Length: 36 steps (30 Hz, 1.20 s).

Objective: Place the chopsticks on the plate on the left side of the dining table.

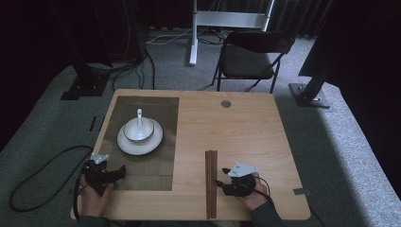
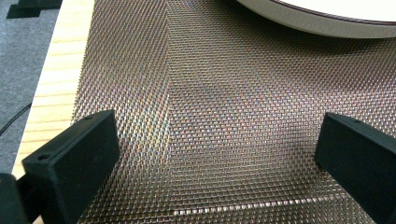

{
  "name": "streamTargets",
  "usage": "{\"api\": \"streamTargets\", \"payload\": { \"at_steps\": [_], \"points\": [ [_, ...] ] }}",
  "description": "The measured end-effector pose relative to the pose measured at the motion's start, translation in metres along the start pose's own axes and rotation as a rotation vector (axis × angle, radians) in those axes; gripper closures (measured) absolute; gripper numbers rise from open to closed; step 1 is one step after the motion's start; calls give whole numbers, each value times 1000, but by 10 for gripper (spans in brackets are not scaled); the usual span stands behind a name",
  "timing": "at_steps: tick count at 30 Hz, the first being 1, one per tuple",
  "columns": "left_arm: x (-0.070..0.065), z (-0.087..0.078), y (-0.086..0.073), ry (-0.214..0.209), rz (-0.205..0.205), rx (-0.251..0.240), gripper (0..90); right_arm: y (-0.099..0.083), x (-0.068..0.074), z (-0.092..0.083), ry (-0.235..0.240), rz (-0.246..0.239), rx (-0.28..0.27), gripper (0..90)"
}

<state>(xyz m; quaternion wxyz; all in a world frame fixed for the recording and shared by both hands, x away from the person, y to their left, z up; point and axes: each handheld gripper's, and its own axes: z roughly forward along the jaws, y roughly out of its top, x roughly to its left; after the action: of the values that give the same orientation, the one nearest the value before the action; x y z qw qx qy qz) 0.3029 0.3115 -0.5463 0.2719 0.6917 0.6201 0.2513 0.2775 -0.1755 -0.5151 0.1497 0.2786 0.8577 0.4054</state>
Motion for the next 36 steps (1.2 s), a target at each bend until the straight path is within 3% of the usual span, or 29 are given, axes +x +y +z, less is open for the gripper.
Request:
{"api": "streamTargets", "payload": {
  "at_steps": [36],
  "points": [
    [0,0,0,0,0,0,2,-5,10,20,30,-40,69,485]
  ]
}}
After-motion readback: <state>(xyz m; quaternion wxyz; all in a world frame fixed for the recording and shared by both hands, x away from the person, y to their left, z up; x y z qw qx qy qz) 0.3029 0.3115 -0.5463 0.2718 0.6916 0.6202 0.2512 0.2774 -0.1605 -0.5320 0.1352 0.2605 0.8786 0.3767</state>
